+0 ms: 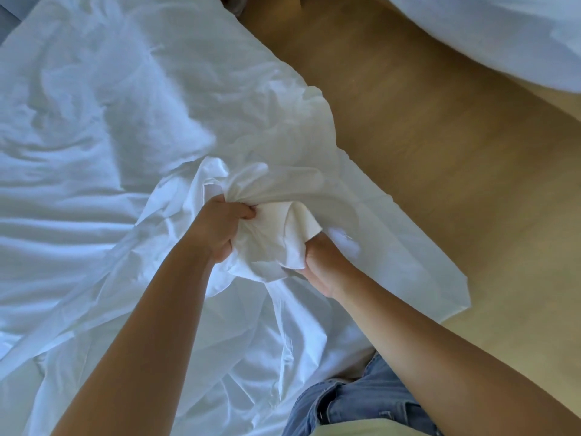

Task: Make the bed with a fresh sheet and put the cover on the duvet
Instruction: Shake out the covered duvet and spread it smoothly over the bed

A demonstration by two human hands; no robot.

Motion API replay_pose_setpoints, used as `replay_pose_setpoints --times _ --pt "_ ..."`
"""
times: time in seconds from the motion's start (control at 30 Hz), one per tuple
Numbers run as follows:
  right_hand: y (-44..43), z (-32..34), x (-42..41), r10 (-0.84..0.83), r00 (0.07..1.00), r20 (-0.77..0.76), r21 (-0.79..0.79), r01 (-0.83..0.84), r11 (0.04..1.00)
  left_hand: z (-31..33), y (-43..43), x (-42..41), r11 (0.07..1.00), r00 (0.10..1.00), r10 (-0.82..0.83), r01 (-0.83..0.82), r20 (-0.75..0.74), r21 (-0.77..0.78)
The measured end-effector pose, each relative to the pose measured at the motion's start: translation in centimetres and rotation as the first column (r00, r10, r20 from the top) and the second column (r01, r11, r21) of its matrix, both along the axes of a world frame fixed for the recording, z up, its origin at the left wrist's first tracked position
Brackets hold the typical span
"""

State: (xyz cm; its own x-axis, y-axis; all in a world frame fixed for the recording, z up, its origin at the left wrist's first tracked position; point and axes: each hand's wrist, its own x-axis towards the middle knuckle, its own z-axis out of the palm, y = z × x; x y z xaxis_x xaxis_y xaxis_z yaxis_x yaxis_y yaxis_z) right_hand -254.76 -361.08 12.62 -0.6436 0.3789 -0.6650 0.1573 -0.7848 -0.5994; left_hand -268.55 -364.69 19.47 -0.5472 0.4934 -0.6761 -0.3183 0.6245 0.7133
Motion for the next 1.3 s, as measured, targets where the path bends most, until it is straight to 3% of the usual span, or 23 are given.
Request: replay_pose_setpoints --times 0.13,0.3,0.43,0.57,0.77,0.9,1.03,1.17,1.23,1.3 --pt "0.8 -0.1 0.1 -0.206 0.976 -0.068 -0.052 0.203 0.978 0.2 0.0 -0.6 0.996 0.997 -0.028 0.022 -0.077 -0.082" --pt "2.8 0.2 -0.9 -0.238 0.971 -0.034 -0.089 0.235 0.968 -0.4 -0.6 -0.7 0.984 0.983 -0.114 0.092 -0.143 -0.153" --pt "3.2 0.1 -1.4 -0.250 0.949 -0.193 -0.118 0.231 0.966 -1.6 -0.5 0.4 0.914 0.889 -0.366 0.288 -0.274 -0.286" --pt "3.0 -0.6 -1.7 -0.297 0.926 -0.234 -0.204 0.252 0.946 -1.9 -0.3 -0.3 0.886 0.877 -0.431 0.367 -0.214 -0.282" --pt "1.6 -1.0 -1.3 -0.500 0.850 -0.164 -0.404 0.404 0.820 -3.0 0.7 -0.7 0.884 0.813 -0.448 0.341 -0.371 -0.321" --pt "-0.1 -1.4 0.1 -0.397 0.914 -0.084 -0.291 0.358 0.887 -3.6 1.2 -0.8 0.948 0.853 -0.311 0.245 -0.418 -0.205" --pt "-1.1 -1.7 -0.1 -0.279 0.960 -0.033 -0.172 0.270 0.948 -3.7 2.1 -0.9 0.940 0.891 -0.320 0.256 -0.323 -0.224" --pt "-1.1 -2.7 -1.1 -0.260 0.941 0.216 0.229 0.210 0.950 -3.2 2.4 -1.4 0.970 0.954 -0.203 0.166 -0.220 -0.176" --pt "-1.6 -3.2 -1.4 -0.227 0.945 0.236 0.201 0.181 0.963 -3.0 2.0 -1.6 0.984 0.982 -0.130 0.111 -0.135 -0.140" --pt "-1.9 -3.2 -1.5 -0.018 0.980 0.200 0.152 -0.012 0.988 -3.0 1.3 -1.9 0.993 0.996 -0.067 0.061 -0.062 -0.097"
